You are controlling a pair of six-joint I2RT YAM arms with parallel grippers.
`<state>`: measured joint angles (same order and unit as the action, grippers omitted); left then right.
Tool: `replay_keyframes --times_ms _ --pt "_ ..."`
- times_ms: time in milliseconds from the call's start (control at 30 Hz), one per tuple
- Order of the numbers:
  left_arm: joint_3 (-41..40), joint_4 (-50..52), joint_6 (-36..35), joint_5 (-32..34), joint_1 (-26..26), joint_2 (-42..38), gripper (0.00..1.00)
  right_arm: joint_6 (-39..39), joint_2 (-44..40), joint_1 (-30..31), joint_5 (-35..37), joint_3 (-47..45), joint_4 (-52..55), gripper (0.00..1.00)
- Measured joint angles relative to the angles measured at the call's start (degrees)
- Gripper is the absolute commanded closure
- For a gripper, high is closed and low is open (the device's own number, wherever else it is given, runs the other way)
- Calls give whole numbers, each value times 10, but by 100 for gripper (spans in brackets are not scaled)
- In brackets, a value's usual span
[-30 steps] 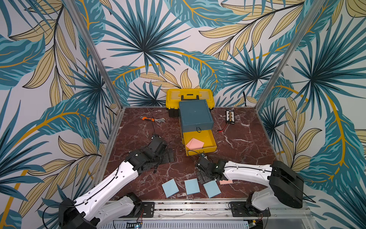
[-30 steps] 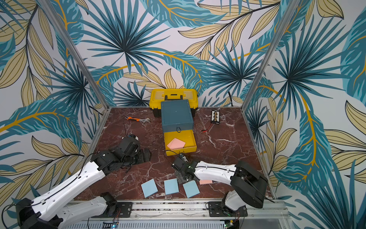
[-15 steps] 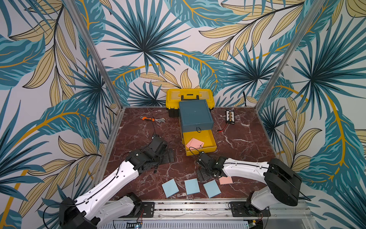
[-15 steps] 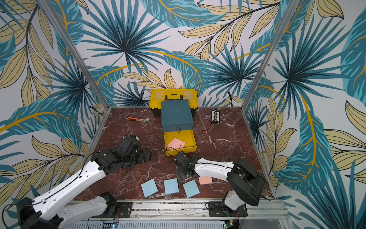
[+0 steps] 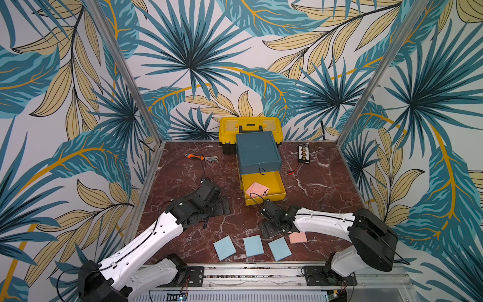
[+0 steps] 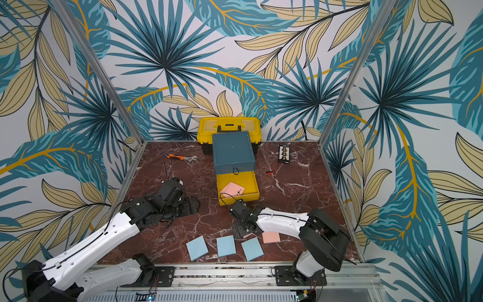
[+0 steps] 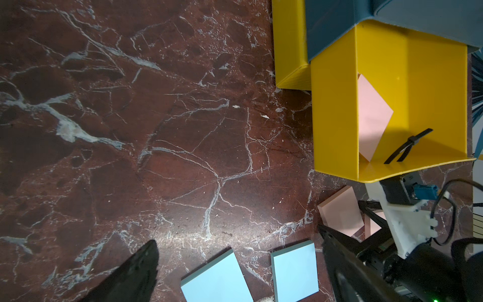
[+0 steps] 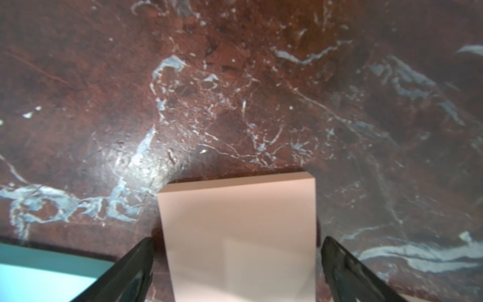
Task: Please put the sticky notes in the drawer by color
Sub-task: Pick up the sticky notes from the center of the board.
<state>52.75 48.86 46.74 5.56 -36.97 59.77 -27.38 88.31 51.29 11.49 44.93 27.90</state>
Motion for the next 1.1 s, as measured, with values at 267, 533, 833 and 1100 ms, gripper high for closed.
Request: replay_keyframes --times_ms 267,533,833,1100 --pt "0 2 0 -3 1 0 0 -17 6 -5 -17 0 -10 1" --pt "0 7 2 -3 1 -4 0 -20 6 -5 -17 -1 -15 8" --pt "0 7 2 -3 1 -4 0 -19 4 -6 -14 -5 -23 26" --pt "0 7 2 -3 1 -4 0 -20 -1 -6 -23 -5 -19 27"
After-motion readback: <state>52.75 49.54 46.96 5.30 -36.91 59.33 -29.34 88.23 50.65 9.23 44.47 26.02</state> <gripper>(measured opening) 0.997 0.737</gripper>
